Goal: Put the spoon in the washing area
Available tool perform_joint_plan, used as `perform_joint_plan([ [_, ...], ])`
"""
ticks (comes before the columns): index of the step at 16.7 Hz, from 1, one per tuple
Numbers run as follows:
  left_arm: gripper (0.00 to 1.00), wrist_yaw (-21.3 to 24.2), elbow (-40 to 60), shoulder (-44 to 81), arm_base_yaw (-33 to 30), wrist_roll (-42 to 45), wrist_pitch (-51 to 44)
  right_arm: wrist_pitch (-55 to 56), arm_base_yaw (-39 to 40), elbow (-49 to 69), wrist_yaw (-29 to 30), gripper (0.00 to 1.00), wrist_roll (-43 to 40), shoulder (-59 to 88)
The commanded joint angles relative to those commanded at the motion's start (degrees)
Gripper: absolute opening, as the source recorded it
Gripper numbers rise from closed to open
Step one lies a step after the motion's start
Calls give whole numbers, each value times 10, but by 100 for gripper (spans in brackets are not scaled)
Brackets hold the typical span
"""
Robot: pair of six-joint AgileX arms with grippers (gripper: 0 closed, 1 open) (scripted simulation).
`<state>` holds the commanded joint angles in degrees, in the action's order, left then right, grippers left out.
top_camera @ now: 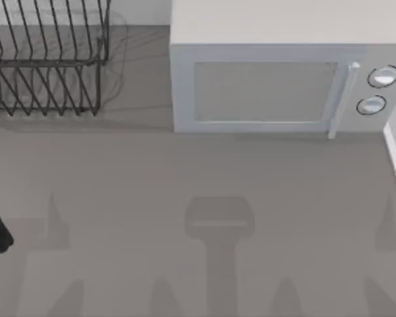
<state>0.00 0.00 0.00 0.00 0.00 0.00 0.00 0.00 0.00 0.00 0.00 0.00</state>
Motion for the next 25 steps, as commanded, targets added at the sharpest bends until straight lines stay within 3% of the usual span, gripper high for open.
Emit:
perform_joint_plan([
  [6,100,0,0,0,0,0,0,-61,-17,50,-1,100,39,63],
  [18,100,0,0,0,0,0,0,-494,-130,370,1,100,292,609],
  [25,100,0,0,0,0,0,0,-614,-164,473,2,100,367,757],
])
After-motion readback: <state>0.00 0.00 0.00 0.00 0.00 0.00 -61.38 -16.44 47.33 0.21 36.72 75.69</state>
